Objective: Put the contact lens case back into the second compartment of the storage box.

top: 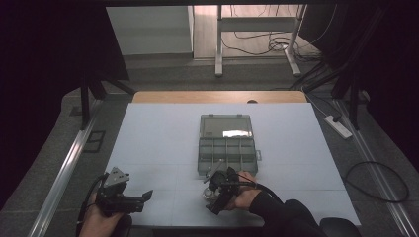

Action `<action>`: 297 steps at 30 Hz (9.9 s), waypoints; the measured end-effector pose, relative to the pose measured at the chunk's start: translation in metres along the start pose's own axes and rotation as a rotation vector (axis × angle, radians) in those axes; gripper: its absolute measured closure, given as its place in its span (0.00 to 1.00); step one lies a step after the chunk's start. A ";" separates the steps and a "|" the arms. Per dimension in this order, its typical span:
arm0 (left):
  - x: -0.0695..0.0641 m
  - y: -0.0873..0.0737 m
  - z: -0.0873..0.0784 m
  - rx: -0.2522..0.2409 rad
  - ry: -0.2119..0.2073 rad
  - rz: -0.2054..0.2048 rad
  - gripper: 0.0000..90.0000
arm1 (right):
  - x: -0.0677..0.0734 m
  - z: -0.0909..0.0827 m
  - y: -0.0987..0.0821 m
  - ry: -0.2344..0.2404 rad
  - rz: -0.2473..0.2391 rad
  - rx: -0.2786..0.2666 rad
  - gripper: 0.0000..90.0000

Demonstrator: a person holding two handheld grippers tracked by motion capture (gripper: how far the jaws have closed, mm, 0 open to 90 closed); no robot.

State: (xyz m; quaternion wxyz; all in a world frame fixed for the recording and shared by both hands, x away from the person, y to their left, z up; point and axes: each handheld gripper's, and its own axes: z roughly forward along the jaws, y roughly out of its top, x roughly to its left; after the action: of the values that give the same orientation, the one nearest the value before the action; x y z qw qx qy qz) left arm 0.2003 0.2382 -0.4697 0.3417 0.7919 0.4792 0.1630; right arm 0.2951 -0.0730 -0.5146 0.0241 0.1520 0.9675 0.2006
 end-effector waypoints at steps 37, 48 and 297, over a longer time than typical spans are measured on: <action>0.000 0.001 0.001 0.010 0.001 -0.003 0.02 | -0.005 -0.024 0.001 0.040 -0.024 -0.093 0.54; 0.000 0.001 0.001 0.011 0.003 -0.003 0.03 | -0.010 -0.040 0.004 0.031 0.033 -0.156 0.54; 0.001 0.001 0.002 0.022 0.014 -0.013 0.03 | -0.064 -0.132 -0.143 -0.191 0.434 -0.330 0.00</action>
State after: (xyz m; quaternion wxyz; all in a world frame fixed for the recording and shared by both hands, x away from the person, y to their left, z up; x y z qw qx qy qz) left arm 0.2026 0.2374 -0.4705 0.3305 0.7914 0.4885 0.1609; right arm 0.3012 -0.2678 -0.4508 0.0961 0.3676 0.8599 0.3408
